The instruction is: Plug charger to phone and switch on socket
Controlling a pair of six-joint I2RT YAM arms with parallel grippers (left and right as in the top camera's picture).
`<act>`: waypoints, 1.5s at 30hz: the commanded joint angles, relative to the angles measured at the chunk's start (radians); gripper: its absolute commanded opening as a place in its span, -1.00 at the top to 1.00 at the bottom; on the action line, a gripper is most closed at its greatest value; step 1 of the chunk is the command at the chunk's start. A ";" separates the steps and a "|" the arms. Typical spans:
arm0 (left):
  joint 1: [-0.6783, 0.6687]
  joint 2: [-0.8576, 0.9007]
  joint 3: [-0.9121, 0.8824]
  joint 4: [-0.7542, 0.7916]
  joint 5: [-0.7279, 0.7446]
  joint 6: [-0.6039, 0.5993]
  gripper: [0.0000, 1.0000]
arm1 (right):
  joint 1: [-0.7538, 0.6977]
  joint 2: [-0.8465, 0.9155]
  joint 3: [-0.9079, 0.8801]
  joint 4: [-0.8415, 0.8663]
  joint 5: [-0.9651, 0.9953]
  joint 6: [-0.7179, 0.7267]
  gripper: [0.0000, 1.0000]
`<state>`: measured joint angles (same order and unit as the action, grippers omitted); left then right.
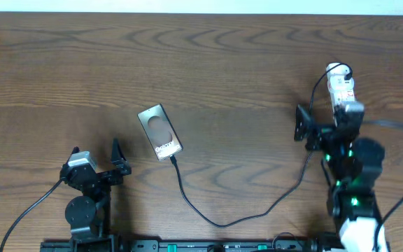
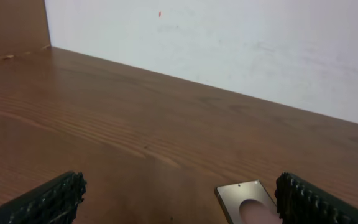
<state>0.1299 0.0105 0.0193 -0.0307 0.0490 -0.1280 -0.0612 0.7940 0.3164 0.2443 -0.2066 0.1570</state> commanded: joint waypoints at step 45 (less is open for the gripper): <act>0.005 -0.006 -0.015 -0.040 -0.016 0.003 -0.99 | 0.000 -0.789 -0.311 -0.320 0.198 -0.095 -0.99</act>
<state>0.1299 0.0109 0.0196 -0.0311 0.0494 -0.1276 -0.0612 0.0147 0.0067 -0.0700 -0.0250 0.0746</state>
